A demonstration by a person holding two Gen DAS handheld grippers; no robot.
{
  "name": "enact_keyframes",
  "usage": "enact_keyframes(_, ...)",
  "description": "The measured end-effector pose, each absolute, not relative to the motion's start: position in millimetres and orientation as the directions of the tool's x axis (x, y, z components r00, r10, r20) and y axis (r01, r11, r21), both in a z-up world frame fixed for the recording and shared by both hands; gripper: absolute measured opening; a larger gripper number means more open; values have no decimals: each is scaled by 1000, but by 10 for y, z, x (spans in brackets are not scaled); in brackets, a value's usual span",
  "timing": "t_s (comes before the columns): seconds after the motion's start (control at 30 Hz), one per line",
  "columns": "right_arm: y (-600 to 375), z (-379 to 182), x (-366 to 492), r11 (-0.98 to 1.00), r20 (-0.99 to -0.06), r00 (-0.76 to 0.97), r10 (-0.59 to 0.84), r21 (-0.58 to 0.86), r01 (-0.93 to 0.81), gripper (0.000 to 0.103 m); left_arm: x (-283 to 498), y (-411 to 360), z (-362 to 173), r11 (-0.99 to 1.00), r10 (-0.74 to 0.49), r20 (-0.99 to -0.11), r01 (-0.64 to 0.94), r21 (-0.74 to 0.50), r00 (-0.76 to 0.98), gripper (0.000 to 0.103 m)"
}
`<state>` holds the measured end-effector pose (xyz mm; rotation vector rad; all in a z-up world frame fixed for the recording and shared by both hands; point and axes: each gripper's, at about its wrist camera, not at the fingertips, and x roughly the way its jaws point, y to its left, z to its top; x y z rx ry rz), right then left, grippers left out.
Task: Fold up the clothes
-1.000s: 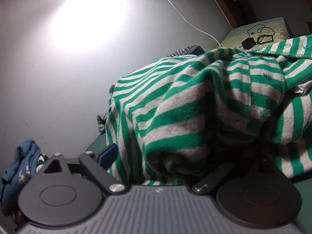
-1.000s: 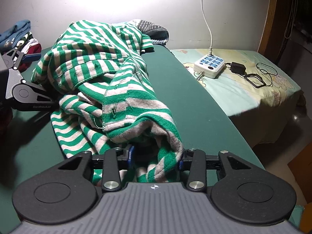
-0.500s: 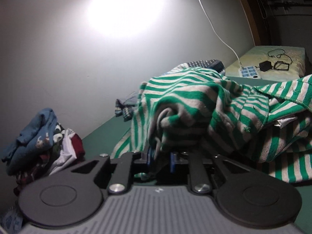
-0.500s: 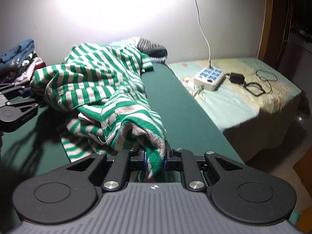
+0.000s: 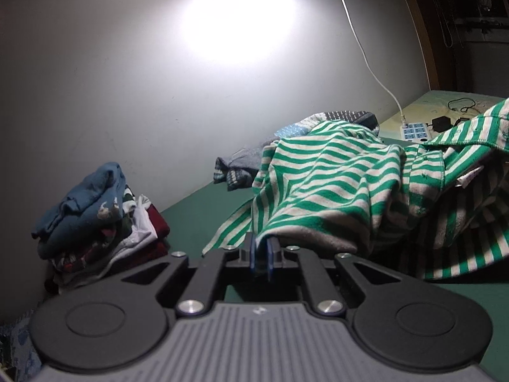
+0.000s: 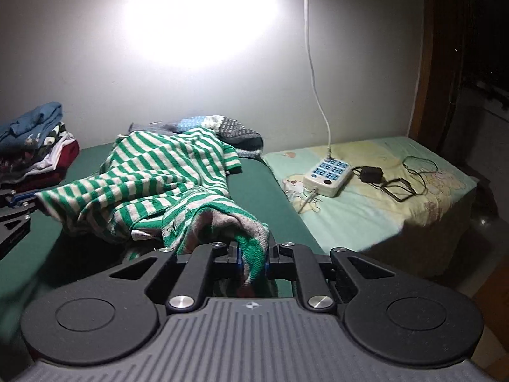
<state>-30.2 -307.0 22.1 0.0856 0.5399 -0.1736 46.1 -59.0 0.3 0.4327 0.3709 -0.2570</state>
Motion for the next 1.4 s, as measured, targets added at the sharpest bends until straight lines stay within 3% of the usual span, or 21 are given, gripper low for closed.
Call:
enact_keyframes(0.1, -3179, 261, -393, 975, -504, 848, -161, 51, 215, 11, 274, -503, 116, 891, -169, -380, 306, 336, 909, 8)
enact_keyframes(0.2, -3196, 137, -344, 975, -556, 811, -180, 8, 221, 12, 233, -466, 22, 887, -143, -416, 303, 348, 898, 8)
enact_keyframes(0.37, -3300, -111, -298, 947, -652, 722, -230, 20, 320, 26, 251, -493, -310, 842, -101, -486, 335, 423, 868, 20)
enact_keyframes(0.5, -3191, -62, -428, 954, -596, 754, -277, -77, 290, 60, 198, -635, -457, 785, -146, -475, 394, 478, 868, 63)
enact_keyframes(0.6, -3170, -122, -406, 968, -636, 736, -232, -77, 239, 61, 229, -856, -571, 720, -171, -446, 420, 552, 879, 65)
enact_keyframes(0.67, -3185, -185, -375, 971, -676, 710, -198, -38, 235, 61, 355, -988, -658, 692, -163, -453, 429, 581, 877, 61)
enact_keyframes(0.73, -3211, -233, -376, 969, -698, 697, -165, 16, 245, 61, 505, -1089, -748, 671, -142, -459, 426, 607, 877, 34)
enact_keyframes(0.8, -3219, -265, -387, 970, -717, 684, -134, 48, 240, 63, 626, -1118, -756, 677, -132, -473, 428, 600, 871, 21)
enact_keyframes(0.97, -3192, -344, -481, 974, -727, 680, -99, 67, 214, 70, 742, -1097, -633, 731, -87, -435, 354, 584, 896, 18)
enact_keyframes(1.1, -3166, -422, -440, 972, -724, 683, -99, 78, 223, 68, 796, -986, -322, 831, -66, -415, 280, 481, 908, 16)
enact_keyframes(1.13, -3168, -435, -417, 968, -719, 688, -103, 86, 235, 65, 779, -957, -243, 844, -63, -402, 264, 467, 914, 16)
enact_keyframes(1.2, -3210, -412, -357, 959, -720, 686, -103, 111, 260, 18, 733, -896, -88, 864, -62, -376, 238, 443, 925, 16)
enact_keyframes(1.27, -3236, -358, -331, 955, -704, 702, -108, 123, 271, 18, 647, -810, 54, 880, -67, -357, 224, 420, 932, 16)
enact_keyframes(1.33, -3239, -256, -344, 959, -661, 740, -124, 111, 259, 17, 529, -686, 168, 891, -55, -342, 201, 407, 938, 0)
enact_keyframes(1.4, -3242, -120, -369, 966, -604, 787, -130, 102, 238, 16, 411, -561, 282, 902, -43, -328, 178, 393, 944, 0)
